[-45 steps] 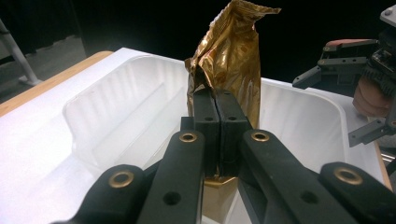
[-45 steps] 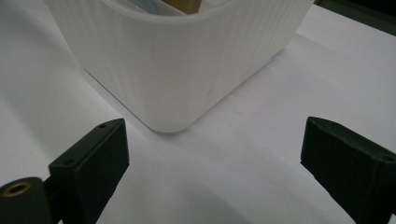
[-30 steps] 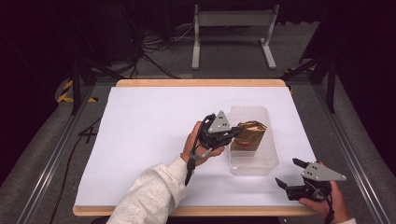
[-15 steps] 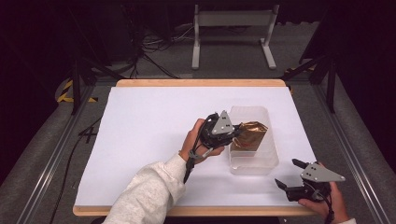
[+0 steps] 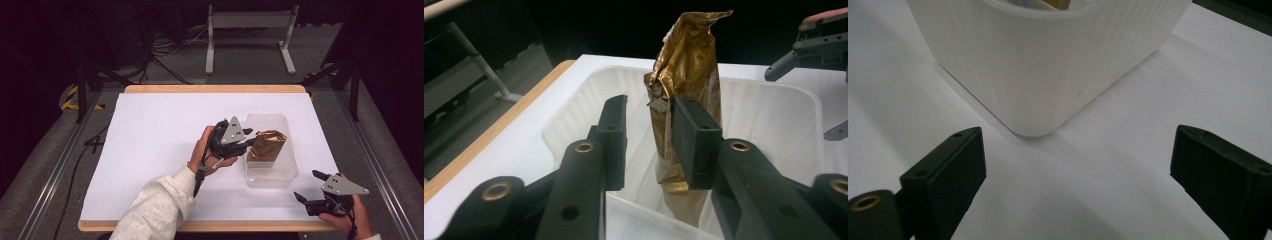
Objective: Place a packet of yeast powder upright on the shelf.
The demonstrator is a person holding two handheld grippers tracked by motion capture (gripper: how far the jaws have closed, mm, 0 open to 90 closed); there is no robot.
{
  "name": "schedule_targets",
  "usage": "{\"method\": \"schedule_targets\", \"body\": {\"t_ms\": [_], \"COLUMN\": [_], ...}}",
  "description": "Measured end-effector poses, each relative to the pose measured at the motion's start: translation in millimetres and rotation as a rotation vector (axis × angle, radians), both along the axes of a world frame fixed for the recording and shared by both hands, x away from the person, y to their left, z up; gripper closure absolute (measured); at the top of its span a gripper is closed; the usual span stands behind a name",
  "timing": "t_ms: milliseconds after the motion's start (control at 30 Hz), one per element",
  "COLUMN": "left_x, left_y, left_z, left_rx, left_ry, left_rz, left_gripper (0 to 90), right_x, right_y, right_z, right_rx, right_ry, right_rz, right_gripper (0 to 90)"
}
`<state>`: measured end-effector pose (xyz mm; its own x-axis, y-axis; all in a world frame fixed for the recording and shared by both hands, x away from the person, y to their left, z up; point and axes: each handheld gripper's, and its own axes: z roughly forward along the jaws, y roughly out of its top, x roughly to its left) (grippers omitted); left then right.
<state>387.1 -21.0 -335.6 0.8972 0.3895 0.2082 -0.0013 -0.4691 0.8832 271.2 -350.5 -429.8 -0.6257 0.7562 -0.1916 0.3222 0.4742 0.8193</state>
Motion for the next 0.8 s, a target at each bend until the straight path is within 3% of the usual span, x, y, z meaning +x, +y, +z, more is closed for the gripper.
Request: {"method": "schedule_targets", "body": {"t_ms": [467, 667, 800], "left_x": [1.9, 3.0, 3.2], "left_y": [14.3, 23.1, 29.7], "left_z": [-2.4, -8.1, -10.5], "left_rx": [0.024, 0.081, 0.098], "left_ry": [0.002, 0.007, 0.017], "left_rz": [0.06, 0.081, 0.092], "left_gripper": [44.0, 33.6, 28.7], "right_x": [0.6, 0.9, 0.7], "right_y": [1.3, 1.5, 0.7], "right_z": [-1.4, -1.7, -0.6], "right_rx": [-0.01, -0.011, -0.007], "right_ry": [0.003, 0.007, 0.005], "right_rz": [0.003, 0.005, 0.007], "right_gripper": [8.2, 8.3, 8.2]}}
